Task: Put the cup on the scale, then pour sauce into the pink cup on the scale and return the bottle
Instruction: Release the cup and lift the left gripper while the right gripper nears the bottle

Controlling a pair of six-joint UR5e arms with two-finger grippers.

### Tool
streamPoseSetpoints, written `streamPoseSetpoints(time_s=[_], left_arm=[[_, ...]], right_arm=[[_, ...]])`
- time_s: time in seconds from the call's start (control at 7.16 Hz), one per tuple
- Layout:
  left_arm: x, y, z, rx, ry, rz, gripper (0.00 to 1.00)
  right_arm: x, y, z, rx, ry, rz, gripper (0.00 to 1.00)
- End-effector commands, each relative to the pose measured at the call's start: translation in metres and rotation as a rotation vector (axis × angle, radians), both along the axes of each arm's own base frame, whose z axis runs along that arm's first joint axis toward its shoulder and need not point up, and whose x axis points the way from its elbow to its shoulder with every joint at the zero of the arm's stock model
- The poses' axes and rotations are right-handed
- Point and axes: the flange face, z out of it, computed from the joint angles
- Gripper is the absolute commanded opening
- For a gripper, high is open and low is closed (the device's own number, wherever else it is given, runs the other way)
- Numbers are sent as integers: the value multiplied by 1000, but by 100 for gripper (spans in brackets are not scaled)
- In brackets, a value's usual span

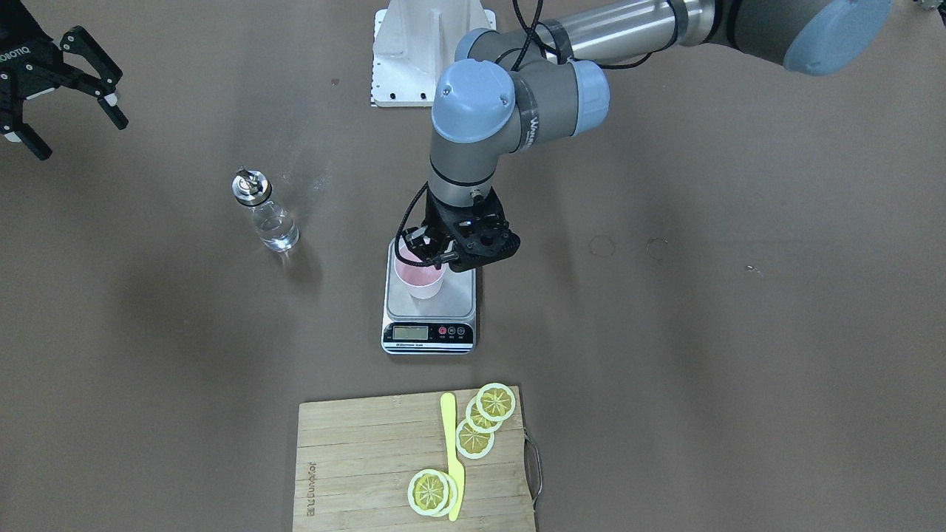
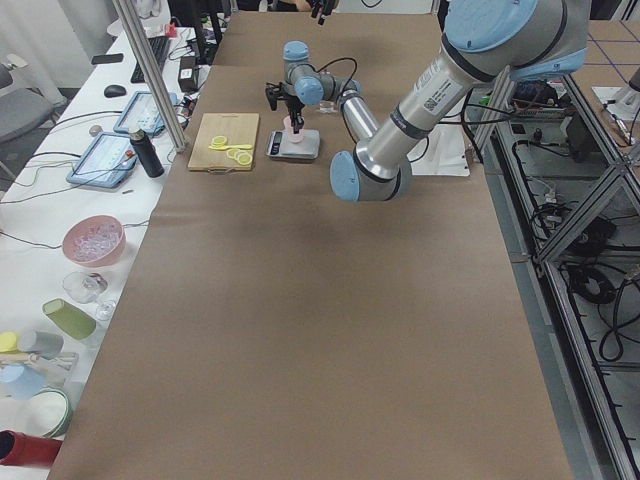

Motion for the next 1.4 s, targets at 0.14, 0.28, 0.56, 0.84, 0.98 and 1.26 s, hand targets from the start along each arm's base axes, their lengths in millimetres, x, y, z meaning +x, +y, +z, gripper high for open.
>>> streamPoseSetpoints(time_s=[0.14,0.28,0.56,0.84,0.98,1.26], left_arm=[[-36,-10,-19,25,41,-12,99],[-61,-10,-12,1,54,10,99],[-109,-1,-1,38,30,42,99],[-110,-1,2,35,26,40,99],[-110,-1,3,34,25,40,99],[-110,0,10,30,20,43,99]], right_arm=[[-14,-1,-5,51,20,37,100],[-27,2,-5,65,37,36,100],[-37,38,4,100,16,68,100],[-56,74,13,62,-66,88,100],[-74,87,9,62,-73,101,100],[-103,115,17,87,-28,97,100]])
